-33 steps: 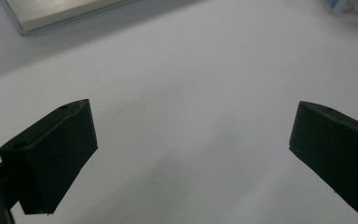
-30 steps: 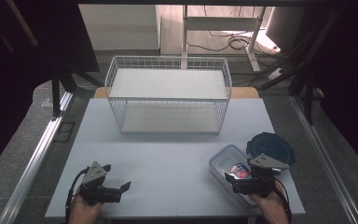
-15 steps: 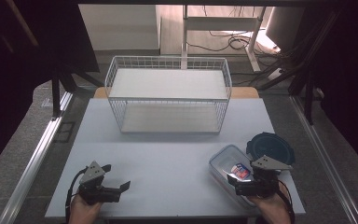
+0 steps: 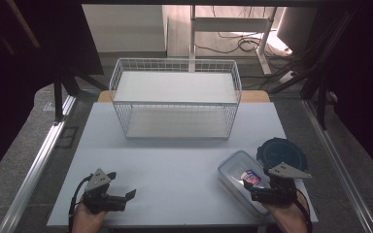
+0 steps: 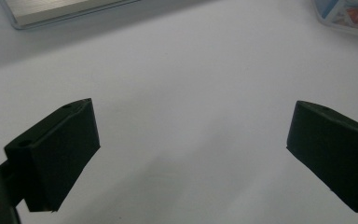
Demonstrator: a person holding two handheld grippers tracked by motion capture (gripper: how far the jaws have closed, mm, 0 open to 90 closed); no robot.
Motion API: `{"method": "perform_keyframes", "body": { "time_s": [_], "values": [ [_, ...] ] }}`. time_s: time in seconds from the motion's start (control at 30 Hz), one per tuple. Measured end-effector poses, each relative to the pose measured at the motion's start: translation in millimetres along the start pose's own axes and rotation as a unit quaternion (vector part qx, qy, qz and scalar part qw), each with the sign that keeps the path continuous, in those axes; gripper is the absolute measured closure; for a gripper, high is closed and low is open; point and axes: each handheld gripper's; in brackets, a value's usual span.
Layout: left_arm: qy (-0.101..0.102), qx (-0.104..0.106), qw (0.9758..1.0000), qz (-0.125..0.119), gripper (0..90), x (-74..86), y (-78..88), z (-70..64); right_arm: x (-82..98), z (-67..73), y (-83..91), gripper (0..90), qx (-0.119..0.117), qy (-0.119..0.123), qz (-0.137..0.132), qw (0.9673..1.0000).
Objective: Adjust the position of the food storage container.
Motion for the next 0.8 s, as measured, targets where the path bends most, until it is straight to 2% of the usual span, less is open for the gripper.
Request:
{"method": "perform_keyframes", "body": {
  "time_s": [0.1,0.13,0.17,0.2,0.23,0.27,0.3,0.33,0.37,0.47,0.57,0.6,0.67,0.7,0.8],
  "values": [
    [0.000,0.001,1.0000,0.000,1.8,0.1,-0.2,-0.3,0.3,-3.8,8.3,36.3,0.001,0.007,-0.007,0.9999],
    [0.000,0.001,1.0000,0.000,1.8,0.1,-0.2,-0.3,0.3,-3.8,8.3,36.3,0.001,0.007,-0.007,0.9999],
    [0.000,0.001,1.0000,0.000,1.9,0.0,-0.1,-0.4,1.5,-6.2,12.6,44.1,0.009,0.011,-0.008,0.9999],
    [0.000,0.001,1.0000,0.000,1.9,0.0,-0.1,-0.4,1.5,-6.2,12.6,44.1,0.009,0.011,-0.008,0.9999],
    [0.000,0.001,1.0000,0.000,2.0,0.0,-0.1,-0.3,3.0,-9.9,16.3,51.6,0.012,0.008,-0.009,0.9999],
    [0.000,0.002,1.0000,0.001,2.0,0.1,-0.2,-0.4,3.0,-9.9,16.3,51.6,0.012,0.008,-0.009,0.9999],
    [0.000,0.001,1.0000,0.000,2.0,0.1,-0.1,-0.5,4.3,-13.9,20.3,60.5,0.011,0.002,-0.002,0.9999],
    [0.000,0.001,1.0000,0.000,2.1,0.1,-0.1,-0.5,4.3,-13.9,20.3,60.5,0.011,0.002,-0.002,0.9999],
    [-0.001,0.001,1.0000,0.000,2.1,0.0,0.0,-0.6,5.6,-17.4,23.7,67.9,0.023,-0.007,0.009,0.9997],
    [-0.004,0.000,1.0000,-0.003,2.3,-0.7,0.6,-1.6,8.9,-22.6,30.7,77.8,0.023,-0.018,0.015,0.9994],
    [-0.005,0.000,1.0000,-0.002,2.3,-0.7,0.6,-1.8,11.9,-26.1,36.5,82.6,0.036,-0.026,0.016,0.9989],
    [-0.006,-0.001,1.0000,-0.001,2.3,-0.7,0.5,-1.8,15.2,-31.9,43.0,86.8,0.045,-0.039,0.014,0.9981],
    [-0.006,-0.001,1.0000,-0.001,2.4,-0.7,0.2,-1.7,16.8,-35.5,46.1,87.8,0.048,-0.045,0.013,0.9978],
    [-0.006,-0.001,1.0000,-0.001,2.5,-0.8,0.0,-1.8,19.7,-43.6,51.8,88.4,0.062,-0.057,0.012,0.9964],
    [-0.006,0.000,1.0000,0.001,2.5,-0.8,-0.5,-1.9,22.4,-51.9,56.4,88.4,0.073,-0.072,0.011,0.9947]
  ]
}}
Point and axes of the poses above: each handheld gripper's, and its own axes: y roughly backward along the jaws, x roughly out of its underside, z roughly to its left, and after that the axes turned 14 degrees about -y, right-handed
